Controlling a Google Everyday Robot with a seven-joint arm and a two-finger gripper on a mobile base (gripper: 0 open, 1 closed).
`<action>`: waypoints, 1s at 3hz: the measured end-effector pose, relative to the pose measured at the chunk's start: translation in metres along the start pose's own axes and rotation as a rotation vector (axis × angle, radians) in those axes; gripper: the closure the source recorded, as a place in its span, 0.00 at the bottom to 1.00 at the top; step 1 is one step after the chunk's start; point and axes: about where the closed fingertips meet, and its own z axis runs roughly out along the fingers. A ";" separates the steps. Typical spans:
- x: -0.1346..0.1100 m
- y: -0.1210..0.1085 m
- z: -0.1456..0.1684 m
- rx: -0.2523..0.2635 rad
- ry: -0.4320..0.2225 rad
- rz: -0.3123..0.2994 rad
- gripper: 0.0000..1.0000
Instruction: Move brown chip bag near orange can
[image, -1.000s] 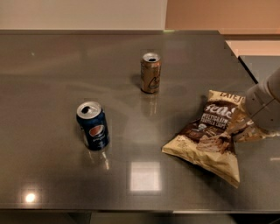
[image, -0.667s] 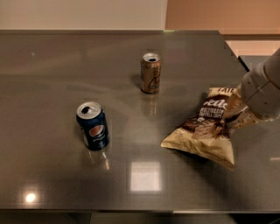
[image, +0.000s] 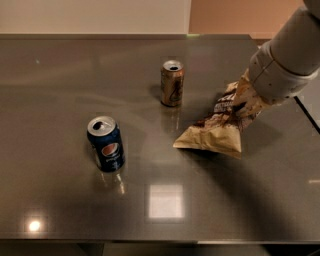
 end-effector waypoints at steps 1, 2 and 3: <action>-0.007 -0.030 0.015 0.010 -0.011 -0.030 1.00; -0.010 -0.051 0.027 0.017 -0.021 -0.058 1.00; -0.011 -0.069 0.032 0.030 -0.034 -0.081 1.00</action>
Offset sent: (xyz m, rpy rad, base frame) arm 0.0746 0.0455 -0.0104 0.0101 -0.0262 0.0951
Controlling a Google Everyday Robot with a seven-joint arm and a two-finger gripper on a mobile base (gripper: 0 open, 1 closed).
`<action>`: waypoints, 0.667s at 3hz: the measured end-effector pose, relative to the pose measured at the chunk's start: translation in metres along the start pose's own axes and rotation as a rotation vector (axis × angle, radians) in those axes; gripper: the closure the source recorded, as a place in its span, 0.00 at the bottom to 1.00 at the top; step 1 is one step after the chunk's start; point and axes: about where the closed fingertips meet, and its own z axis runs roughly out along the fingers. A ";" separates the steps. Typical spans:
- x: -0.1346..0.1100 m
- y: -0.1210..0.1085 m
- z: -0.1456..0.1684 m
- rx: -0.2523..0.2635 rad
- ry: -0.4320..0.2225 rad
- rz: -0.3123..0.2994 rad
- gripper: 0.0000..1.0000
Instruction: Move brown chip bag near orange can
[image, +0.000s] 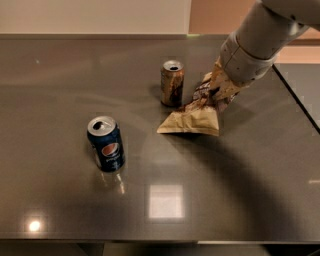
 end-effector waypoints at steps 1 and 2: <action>0.003 -0.013 0.003 0.003 -0.009 -0.019 0.84; 0.007 -0.023 0.004 0.005 -0.019 -0.027 0.60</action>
Offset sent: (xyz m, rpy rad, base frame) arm 0.0358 0.0025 0.0083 0.0183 0.0013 0.0427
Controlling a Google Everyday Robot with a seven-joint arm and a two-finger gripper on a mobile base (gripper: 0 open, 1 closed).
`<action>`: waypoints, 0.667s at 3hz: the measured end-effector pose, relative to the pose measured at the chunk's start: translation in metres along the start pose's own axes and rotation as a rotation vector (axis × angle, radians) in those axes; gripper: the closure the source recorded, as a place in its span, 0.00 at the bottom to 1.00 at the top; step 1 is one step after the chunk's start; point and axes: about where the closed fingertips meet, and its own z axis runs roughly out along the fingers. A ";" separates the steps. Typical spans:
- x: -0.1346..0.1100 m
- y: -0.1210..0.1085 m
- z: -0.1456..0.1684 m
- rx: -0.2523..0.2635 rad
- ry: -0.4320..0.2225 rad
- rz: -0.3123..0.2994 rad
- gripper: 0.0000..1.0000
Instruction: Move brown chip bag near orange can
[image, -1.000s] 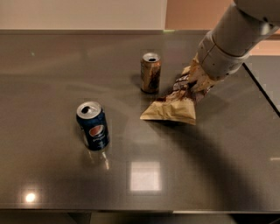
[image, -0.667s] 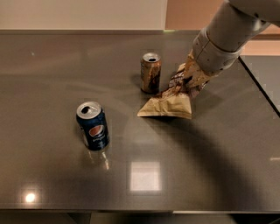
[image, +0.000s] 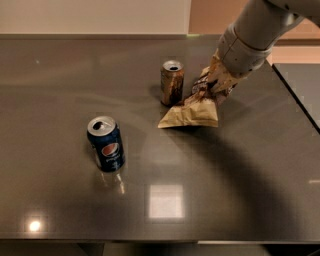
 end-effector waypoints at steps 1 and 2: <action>0.005 -0.006 0.002 0.008 -0.008 0.000 0.38; 0.004 -0.007 0.002 0.008 -0.009 -0.001 0.14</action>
Offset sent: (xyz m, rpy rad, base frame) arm 0.0072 -0.0006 0.0008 0.0093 -0.0030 0.0023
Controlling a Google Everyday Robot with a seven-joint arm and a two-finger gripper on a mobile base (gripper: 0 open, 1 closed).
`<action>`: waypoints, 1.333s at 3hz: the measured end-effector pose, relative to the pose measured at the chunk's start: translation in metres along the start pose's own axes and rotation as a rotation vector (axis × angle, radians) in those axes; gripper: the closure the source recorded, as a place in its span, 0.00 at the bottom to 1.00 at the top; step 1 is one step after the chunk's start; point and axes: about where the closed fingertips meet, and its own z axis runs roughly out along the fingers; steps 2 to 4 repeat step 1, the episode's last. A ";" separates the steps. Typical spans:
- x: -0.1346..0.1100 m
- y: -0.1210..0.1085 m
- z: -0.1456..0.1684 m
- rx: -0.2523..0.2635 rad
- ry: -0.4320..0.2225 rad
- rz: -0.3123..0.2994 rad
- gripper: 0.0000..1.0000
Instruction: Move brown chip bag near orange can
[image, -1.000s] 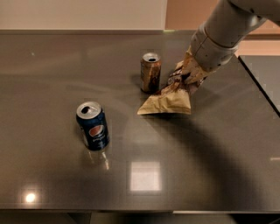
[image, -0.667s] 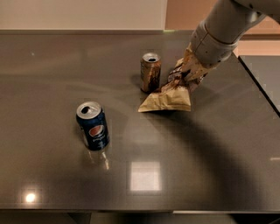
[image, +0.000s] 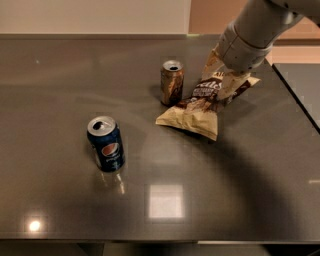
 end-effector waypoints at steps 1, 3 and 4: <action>-0.001 0.000 0.001 -0.001 -0.001 -0.002 0.00; -0.001 0.000 0.001 -0.001 -0.001 -0.002 0.00; -0.001 0.000 0.001 -0.001 -0.001 -0.002 0.00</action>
Offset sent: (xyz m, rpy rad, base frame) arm 0.0000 0.0000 0.0000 0.0000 0.0000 0.0000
